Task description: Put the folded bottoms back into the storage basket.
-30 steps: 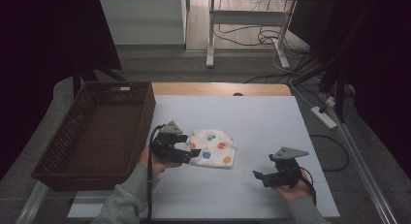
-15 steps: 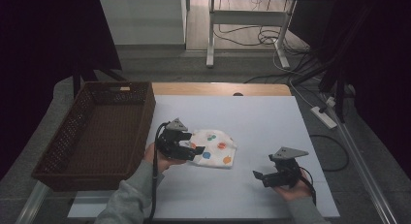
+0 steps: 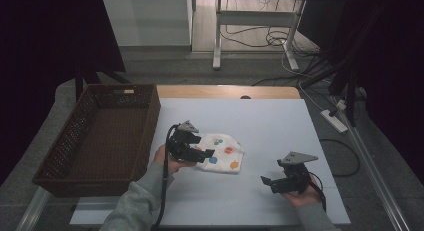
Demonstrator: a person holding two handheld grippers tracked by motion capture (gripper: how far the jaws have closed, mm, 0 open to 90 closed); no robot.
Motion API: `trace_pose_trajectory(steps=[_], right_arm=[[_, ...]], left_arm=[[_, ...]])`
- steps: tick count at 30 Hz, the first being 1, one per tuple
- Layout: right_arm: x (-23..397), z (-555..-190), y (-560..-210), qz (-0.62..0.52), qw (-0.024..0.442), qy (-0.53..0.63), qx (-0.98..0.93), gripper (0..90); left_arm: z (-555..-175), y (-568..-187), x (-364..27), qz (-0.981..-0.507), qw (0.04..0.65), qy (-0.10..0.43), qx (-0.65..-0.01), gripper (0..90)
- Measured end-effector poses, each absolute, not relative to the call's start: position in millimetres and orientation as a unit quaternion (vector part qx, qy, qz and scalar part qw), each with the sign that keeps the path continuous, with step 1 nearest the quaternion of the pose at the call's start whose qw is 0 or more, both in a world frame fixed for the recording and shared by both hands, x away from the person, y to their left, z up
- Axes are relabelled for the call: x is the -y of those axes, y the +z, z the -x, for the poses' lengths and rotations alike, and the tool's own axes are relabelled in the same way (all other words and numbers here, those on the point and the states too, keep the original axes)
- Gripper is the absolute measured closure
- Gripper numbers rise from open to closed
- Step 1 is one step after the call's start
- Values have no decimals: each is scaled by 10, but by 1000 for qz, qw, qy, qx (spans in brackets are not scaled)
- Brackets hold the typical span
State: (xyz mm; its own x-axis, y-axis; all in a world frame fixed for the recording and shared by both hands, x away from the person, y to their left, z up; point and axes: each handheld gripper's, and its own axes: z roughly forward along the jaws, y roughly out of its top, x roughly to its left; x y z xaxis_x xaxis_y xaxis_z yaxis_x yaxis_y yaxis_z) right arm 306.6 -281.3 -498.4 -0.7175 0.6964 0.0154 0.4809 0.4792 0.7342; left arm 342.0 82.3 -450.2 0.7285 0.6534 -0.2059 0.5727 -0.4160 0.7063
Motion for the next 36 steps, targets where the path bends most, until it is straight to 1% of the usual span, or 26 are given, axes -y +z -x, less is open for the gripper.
trace_pose_trajectory(steps=[15,24,36], right_arm=[[2811,-3068,-4991,-349,142,373,-848,96],[2806,-3070,-4998,-349,141,371,-849,96],[2806,-3073,-5005,-348,137,370,-850,96]], left_arm=[[-3619,-4692,-787,-839,376,40,-391,241],[-3756,-4773,-770,-840,362,50,-401,238],[-3949,-4869,-786,-838,356,46,-412,239]])
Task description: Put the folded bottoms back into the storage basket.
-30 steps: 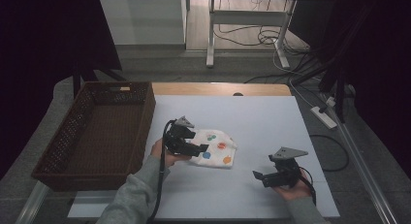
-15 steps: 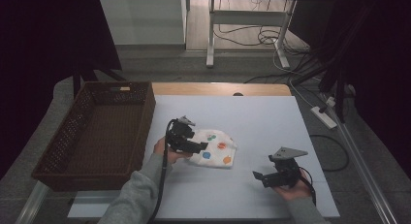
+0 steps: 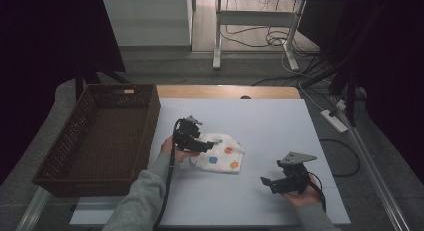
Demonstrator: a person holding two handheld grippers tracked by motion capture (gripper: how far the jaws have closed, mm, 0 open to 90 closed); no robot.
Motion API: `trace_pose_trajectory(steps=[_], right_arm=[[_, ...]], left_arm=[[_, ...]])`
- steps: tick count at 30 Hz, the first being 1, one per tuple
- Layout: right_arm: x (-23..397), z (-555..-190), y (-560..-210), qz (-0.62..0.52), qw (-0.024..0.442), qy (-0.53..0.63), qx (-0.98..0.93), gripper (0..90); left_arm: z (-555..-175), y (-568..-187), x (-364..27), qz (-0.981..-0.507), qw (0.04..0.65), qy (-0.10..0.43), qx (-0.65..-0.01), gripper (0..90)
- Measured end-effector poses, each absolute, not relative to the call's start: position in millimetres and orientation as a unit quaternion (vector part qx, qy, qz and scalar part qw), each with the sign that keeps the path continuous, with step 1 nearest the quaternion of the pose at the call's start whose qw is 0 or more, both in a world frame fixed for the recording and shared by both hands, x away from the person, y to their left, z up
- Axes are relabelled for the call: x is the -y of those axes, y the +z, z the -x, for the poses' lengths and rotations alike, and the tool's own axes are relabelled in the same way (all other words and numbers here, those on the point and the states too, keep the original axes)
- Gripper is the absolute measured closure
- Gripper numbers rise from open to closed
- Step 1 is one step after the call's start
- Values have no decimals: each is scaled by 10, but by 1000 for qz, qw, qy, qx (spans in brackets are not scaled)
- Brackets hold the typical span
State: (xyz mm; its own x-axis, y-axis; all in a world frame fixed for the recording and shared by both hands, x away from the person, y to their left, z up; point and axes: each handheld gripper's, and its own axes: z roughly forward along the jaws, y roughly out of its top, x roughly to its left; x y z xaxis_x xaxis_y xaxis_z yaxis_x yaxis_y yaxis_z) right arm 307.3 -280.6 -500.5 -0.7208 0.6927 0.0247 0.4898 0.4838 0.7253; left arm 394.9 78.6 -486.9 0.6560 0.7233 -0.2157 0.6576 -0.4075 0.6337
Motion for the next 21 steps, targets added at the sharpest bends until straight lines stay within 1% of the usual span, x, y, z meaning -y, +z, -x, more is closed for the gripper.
trace_pose_trajectory(steps=[21], right_arm=[[2799,-3071,-5009,-347,135,370,-851,96]], left_arm=[[-4116,-5029,-837,-836,345,35,-426,232]])
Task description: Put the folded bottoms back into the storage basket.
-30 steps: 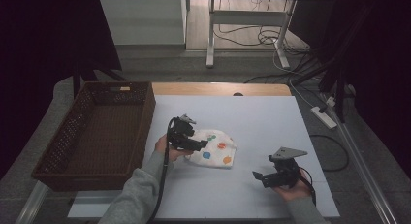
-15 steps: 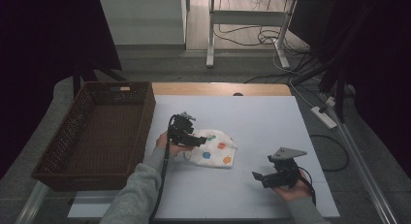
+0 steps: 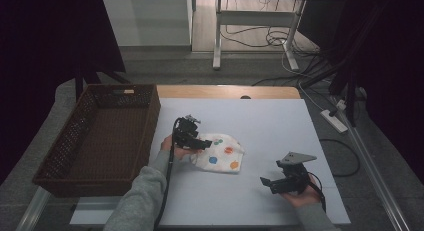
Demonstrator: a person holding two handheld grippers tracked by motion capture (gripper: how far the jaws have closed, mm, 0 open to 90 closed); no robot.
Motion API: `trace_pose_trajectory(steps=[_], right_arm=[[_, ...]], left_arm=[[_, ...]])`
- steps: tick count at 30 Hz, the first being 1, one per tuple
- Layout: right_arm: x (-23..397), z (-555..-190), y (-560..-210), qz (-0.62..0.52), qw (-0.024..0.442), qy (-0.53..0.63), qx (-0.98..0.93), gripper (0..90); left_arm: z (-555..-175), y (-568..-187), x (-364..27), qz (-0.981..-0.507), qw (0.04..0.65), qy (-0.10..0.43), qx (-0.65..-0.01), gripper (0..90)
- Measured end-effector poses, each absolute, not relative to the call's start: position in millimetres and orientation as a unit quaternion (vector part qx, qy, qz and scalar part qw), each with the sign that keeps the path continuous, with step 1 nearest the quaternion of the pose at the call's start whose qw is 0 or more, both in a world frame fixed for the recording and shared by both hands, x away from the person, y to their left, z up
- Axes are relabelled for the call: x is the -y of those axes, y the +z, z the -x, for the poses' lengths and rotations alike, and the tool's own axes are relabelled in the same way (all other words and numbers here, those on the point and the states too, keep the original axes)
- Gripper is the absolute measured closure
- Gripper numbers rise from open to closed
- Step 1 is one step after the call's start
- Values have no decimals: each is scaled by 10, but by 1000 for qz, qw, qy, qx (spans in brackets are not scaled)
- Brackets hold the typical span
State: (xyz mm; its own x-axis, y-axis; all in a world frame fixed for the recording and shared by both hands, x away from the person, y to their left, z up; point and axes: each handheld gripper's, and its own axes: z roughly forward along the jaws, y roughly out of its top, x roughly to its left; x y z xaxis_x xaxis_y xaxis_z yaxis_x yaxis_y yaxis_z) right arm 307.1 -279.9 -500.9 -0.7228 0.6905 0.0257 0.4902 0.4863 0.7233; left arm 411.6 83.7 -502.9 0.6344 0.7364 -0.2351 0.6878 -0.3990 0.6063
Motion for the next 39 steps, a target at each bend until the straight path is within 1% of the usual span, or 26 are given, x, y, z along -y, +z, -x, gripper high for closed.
trace_pose_trajectory(steps=[17,34,39], right_arm=[[2803,-3072,-5014,-348,133,368,-852,96],[2805,-3074,-5019,-349,133,367,-852,97],[2806,-3075,-5021,-349,132,366,-853,97]], left_arm=[[-4246,-5144,-842,-837,323,27,-441,213],[-4313,-5239,-810,-844,316,3,-434,189],[-4310,-5239,-810,-844,318,-1,-432,198]])
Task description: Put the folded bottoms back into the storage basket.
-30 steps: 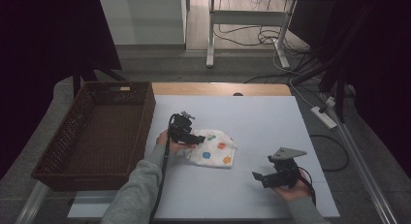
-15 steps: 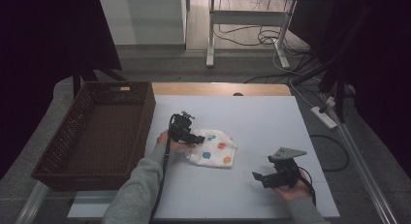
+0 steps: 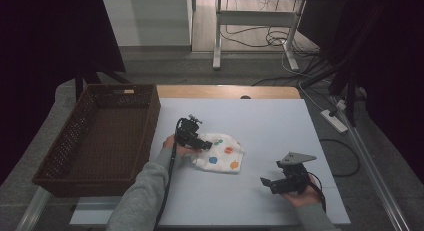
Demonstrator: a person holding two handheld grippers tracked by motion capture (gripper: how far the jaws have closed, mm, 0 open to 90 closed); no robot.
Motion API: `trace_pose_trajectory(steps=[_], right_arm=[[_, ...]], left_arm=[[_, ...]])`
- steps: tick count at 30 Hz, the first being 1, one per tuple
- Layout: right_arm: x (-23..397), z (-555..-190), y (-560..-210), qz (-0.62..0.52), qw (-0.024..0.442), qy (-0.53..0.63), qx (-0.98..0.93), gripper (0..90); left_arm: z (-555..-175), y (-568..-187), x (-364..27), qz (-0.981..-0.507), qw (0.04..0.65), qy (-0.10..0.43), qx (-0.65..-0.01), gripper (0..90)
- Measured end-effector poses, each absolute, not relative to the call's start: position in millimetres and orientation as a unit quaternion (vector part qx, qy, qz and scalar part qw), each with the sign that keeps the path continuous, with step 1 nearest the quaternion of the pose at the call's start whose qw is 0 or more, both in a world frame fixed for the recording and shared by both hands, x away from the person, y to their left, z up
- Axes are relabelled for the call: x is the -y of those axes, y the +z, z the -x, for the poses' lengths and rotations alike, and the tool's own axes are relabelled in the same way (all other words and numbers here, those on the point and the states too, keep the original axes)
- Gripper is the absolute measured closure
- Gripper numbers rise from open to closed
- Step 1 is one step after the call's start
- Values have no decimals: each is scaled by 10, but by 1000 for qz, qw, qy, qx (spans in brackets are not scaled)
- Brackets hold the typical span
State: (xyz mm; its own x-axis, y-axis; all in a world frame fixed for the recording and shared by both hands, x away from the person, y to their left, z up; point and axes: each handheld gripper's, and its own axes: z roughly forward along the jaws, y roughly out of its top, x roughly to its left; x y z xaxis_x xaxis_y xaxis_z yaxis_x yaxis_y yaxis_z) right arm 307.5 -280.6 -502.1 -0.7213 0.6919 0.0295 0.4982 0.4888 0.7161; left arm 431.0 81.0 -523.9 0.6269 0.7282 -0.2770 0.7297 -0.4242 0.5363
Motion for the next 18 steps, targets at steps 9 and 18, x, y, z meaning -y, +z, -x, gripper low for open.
trace_pose_trajectory(steps=[9,18], right_arm=[[2804,-3077,-5024,-349,133,363,-854,98],[2800,-3077,-5028,-349,134,362,-854,98]], left_arm=[[-4237,-5251,-752,-848,335,-33,-408,543],[-4199,-5269,-758,-850,344,-45,-397,708]])
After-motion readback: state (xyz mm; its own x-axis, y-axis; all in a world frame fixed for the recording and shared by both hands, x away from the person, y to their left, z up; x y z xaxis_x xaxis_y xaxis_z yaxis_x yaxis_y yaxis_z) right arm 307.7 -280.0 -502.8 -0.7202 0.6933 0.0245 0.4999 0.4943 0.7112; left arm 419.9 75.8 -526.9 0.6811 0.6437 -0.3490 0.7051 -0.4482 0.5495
